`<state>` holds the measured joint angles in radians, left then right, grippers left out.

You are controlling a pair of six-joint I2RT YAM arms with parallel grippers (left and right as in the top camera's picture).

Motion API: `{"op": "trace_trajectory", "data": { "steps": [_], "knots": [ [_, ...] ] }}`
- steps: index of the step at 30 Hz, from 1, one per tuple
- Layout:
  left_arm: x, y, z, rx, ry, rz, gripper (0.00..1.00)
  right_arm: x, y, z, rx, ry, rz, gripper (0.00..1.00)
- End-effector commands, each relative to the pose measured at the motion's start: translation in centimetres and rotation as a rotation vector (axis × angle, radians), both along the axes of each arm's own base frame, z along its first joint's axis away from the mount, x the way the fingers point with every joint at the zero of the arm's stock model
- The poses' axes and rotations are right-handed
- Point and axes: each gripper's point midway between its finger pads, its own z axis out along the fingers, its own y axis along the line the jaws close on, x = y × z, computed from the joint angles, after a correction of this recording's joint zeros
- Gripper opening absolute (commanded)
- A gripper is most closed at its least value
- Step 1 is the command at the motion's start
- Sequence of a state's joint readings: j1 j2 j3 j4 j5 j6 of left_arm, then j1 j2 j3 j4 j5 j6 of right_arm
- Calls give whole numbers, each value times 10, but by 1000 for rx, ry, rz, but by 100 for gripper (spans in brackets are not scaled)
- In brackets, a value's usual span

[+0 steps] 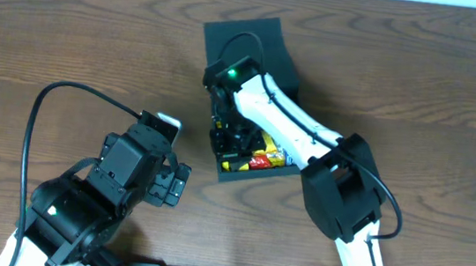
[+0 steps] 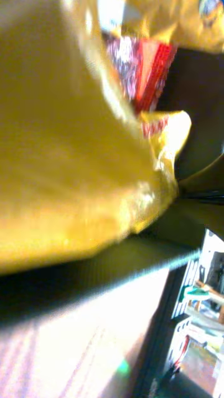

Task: Pack container
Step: 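Push the bar down into the box with right gripper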

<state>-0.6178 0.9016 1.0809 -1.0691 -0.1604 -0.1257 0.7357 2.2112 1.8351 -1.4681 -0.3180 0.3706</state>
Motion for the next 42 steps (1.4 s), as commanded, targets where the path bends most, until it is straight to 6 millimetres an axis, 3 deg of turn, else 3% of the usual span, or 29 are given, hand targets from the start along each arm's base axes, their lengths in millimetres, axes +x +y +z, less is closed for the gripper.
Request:
{"op": "trace_trajectory", "data": {
  "steps": [1,7,11,15,23,27,32,38,40,42],
  "knots": [
    [1,1,0,10,-3,-7,95,-15,13,19,50,-26,71,2],
    [1,1,0,10,-3,-7,95,9,14,19,59,-138,66,2],
    [1,1,0,10,-3,-7,95,15,15,30,87,-186,63,2],
    [1,1,0,10,-3,-7,95,31,9,40,92,-255,46,2],
    [1,1,0,10,-3,-7,95,71,-8,39,34,-396,-6,2],
    [1,1,0,10,-3,-7,95,73,-1,34,45,-405,2,2],
    [1,1,0,10,-3,-7,95,71,20,12,89,-367,11,2],
    [1,1,0,10,-3,-7,95,60,16,-12,29,-306,15,2],
    [1,1,0,10,-3,-7,95,64,17,-13,34,-320,14,2],
    [1,1,0,10,-3,-7,95,70,19,-1,48,-354,11,2]
  ]
}}
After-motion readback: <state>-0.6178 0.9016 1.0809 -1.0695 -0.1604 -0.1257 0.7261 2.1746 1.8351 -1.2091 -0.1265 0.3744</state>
